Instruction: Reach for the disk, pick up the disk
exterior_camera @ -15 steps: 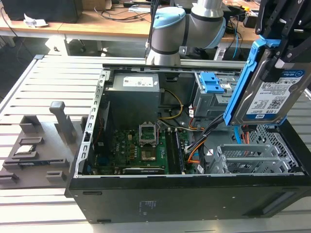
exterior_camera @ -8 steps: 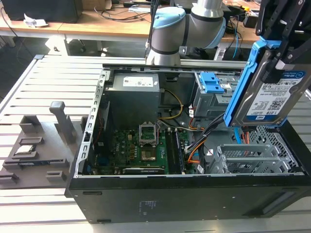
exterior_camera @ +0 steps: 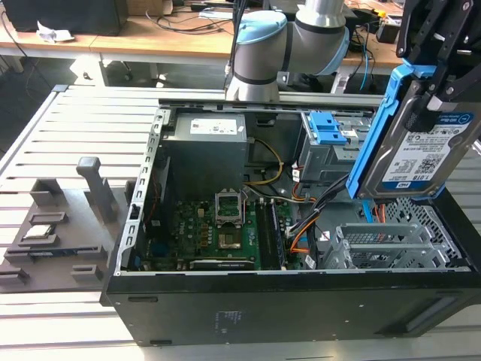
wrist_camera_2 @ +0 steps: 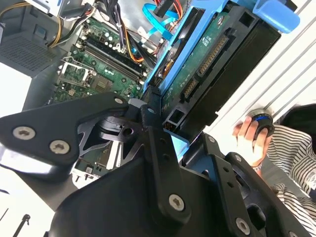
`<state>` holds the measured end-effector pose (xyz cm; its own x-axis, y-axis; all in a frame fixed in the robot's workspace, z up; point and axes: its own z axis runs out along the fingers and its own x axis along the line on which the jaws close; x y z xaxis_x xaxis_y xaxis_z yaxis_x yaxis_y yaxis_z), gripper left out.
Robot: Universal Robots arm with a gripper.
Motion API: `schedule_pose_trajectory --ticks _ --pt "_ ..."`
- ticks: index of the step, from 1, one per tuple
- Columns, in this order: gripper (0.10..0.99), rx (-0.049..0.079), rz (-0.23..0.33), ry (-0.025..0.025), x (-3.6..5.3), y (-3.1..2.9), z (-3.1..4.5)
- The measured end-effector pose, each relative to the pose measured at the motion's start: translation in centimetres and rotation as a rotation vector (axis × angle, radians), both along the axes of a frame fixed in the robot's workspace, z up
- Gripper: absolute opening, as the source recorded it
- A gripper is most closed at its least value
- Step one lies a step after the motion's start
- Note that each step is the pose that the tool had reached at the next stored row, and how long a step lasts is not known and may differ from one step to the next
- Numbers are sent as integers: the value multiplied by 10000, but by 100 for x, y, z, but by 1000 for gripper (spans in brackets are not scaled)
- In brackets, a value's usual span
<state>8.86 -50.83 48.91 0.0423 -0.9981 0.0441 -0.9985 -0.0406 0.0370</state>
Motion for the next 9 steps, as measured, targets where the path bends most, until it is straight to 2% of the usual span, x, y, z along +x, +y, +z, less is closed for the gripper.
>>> schedule_pose_trajectory --ticks 9 --pt "369 -44 0 0 0 -29 -11"
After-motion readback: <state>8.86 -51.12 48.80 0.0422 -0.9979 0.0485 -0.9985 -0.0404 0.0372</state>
